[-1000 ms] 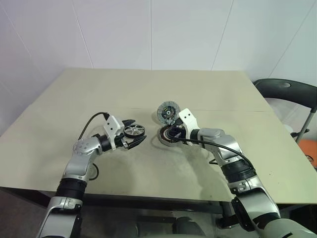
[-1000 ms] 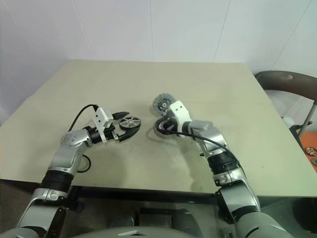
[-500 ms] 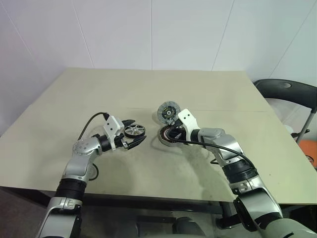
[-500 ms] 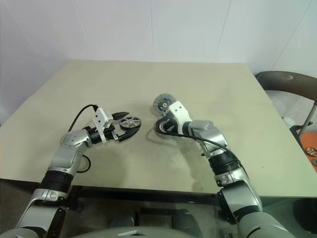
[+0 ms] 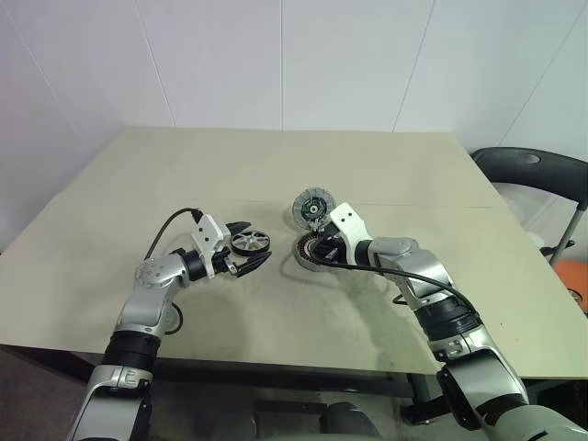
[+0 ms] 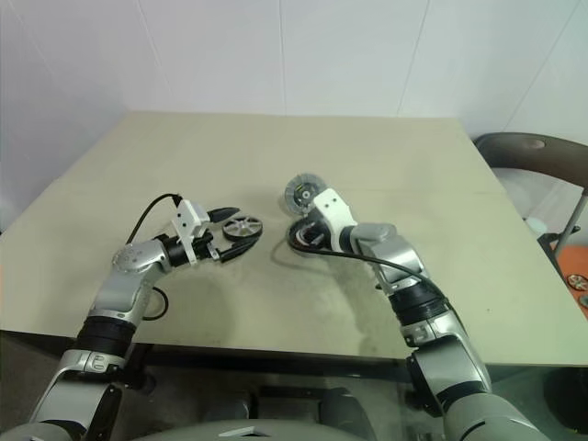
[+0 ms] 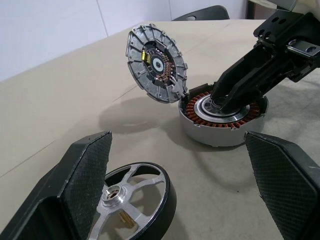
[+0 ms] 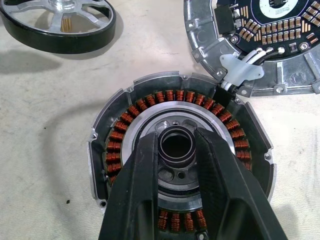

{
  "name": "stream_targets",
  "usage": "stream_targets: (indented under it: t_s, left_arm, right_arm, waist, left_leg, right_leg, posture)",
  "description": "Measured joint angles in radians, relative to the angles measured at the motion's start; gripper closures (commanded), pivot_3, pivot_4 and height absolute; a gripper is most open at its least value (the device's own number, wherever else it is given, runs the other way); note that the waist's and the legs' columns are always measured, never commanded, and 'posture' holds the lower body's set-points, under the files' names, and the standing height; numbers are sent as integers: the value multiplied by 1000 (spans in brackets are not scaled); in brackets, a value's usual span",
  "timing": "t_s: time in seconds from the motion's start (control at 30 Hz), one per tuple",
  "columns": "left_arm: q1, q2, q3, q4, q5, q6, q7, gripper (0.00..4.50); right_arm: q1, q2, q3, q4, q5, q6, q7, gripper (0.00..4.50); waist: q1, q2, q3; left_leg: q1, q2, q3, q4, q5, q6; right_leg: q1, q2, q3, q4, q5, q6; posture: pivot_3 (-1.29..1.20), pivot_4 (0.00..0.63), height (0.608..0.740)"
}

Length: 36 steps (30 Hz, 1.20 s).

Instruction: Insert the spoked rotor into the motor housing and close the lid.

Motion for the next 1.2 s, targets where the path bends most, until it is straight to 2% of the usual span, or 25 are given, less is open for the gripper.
stream_targets:
  t_s: [0.2, 0.43, 0.53, 0.77, 1.07, 1.2]
  left_arm:
    - [3, 0, 0, -2, 0, 0, 2, 0]
    - [9, 0, -2, -6, 2, 0, 3, 0]
    - [9, 0, -3, -6, 9, 0, 4, 0]
    - [10, 0, -7, -6, 18, 0, 7, 0]
    - [10, 1, -8, -6, 20, 0, 7, 0]
    - [11, 1, -8, -6, 21, 0, 7, 0]
  right_arm:
    - [5, 6, -41, 17, 9, 0, -14, 1465]
    - [3, 36, -108, 58, 43, -8, -22, 1465]
    - [4, 37, -109, 60, 43, -14, -25, 2061]
    - [10, 55, -81, 53, 49, -24, -8, 4388]
    - [16, 29, -28, 31, 28, -50, 0, 4475]
    - [26, 49, -75, 35, 58, -47, 0, 4475]
  waist:
    - [-1, 0, 0]
    - [-2, 0, 0]
    - [-2, 0, 0]
    - [0, 0, 0]
    - [0, 0, 0]
    - [0, 0, 0]
  left_leg:
    - [0, 0, 0, 0, 0, 0]
    - [-1, 0, 0, -1, 0, 0]
    - [-1, 0, 0, -1, 0, 0]
    - [-1, 0, 0, 0, 0, 0]
    - [0, 0, 0, 0, 0, 0]
    - [-1, 0, 0, 0, 0, 0]
  right_leg:
    - [0, 0, 0, 0, 0, 0]
    - [1, 0, 0, 0, 0, 0]
    - [0, 0, 0, 0, 0, 0]
    - [0, 0, 0, 0, 0, 0]
    - [-1, 0, 0, -1, -1, -1]
    - [0, 0, 0, -1, -1, -1]
  posture:
    - [0, 0, 740]
    - [0, 0, 740]
    - [0, 0, 740]
    - [0, 0, 740]
    - [0, 0, 740]
    - [0, 0, 740]
